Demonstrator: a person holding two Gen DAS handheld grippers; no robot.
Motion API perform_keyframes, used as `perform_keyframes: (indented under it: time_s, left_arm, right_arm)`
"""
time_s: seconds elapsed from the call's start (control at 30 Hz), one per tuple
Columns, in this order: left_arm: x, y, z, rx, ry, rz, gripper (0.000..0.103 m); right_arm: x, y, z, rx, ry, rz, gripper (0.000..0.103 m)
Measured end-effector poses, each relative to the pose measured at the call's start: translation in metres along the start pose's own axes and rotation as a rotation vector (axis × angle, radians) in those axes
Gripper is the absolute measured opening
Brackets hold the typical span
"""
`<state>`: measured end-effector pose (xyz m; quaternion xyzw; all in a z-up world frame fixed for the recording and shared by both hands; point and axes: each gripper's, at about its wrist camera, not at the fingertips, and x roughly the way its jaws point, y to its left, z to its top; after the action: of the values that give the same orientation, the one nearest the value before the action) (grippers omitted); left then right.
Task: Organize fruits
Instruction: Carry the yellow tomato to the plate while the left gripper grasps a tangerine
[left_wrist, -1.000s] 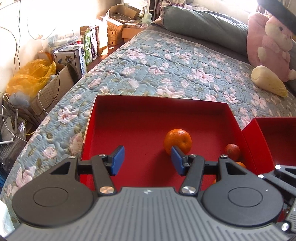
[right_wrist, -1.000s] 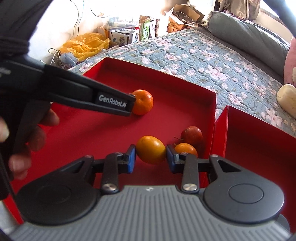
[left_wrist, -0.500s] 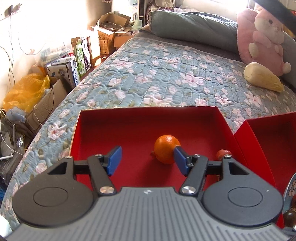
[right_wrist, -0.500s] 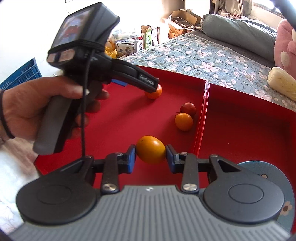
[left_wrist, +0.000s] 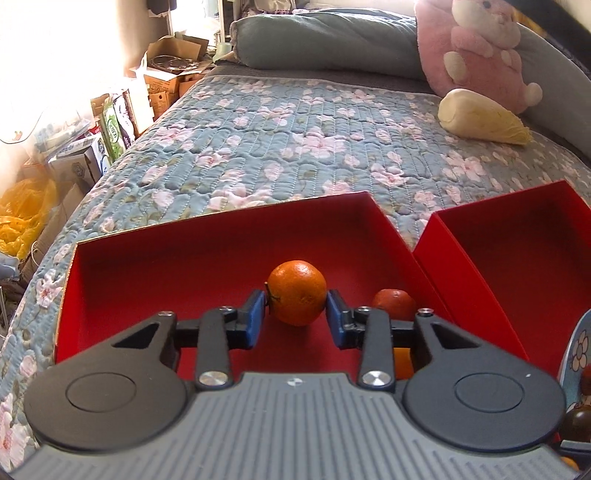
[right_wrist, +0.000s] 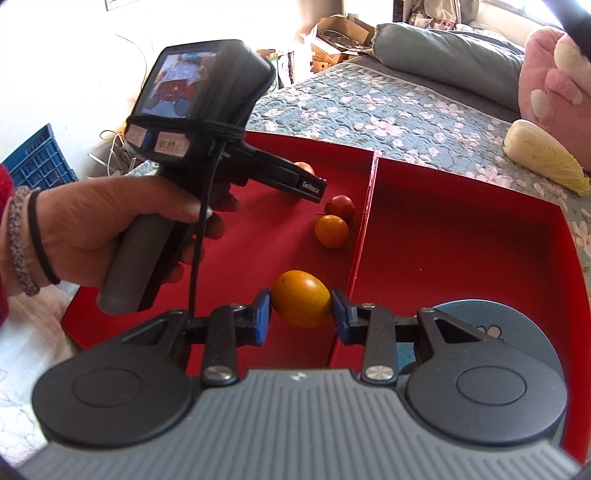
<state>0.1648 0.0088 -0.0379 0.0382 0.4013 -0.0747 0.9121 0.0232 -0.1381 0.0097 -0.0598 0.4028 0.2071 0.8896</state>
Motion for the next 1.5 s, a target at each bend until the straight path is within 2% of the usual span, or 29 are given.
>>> perform_keyframes:
  time_s: [0.2, 0.43, 0.73, 0.87, 0.97, 1.07, 1.27, 1.5]
  left_arm:
    - [-0.005, 0.001, -0.003, -0.011, 0.002, 0.003, 0.039]
    - [-0.026, 0.013, -0.008, -0.056, -0.001, 0.028, 0.039]
    - [-0.06, 0.021, -0.022, -0.09, -0.002, 0.066, 0.039]
    - [-0.074, 0.018, -0.027, -0.073, -0.006, 0.069, 0.039]
    - [-0.088, 0.007, -0.035, -0.072, -0.012, 0.038, 0.039]
    - [-0.102, -0.012, -0.041, -0.025, -0.034, 0.012, 0.039]
    - [-0.129, -0.054, -0.043, 0.014, -0.071, -0.098, 0.039]
    - [-0.137, -0.117, -0.05, 0.06, -0.05, -0.242, 0.039]
  right_arm:
    - [-0.018, -0.005, 0.004, 0.05, -0.04, 0.022, 0.038]
    - [-0.049, -0.024, -0.004, 0.064, -0.095, -0.046, 0.038]
    - [-0.073, -0.075, -0.051, 0.148, -0.069, -0.166, 0.038]
    - [-0.078, -0.092, -0.069, 0.17, -0.052, -0.204, 0.038]
    - [-0.076, -0.105, -0.076, 0.183, -0.053, -0.235, 0.038]
    - [-0.069, -0.117, -0.08, 0.2, -0.042, -0.246, 0.038]
    - [-0.043, -0.133, -0.069, 0.196, -0.037, -0.269, 0.038]
    - [-0.013, -0.146, -0.063, 0.189, 0.004, -0.261, 0.039]
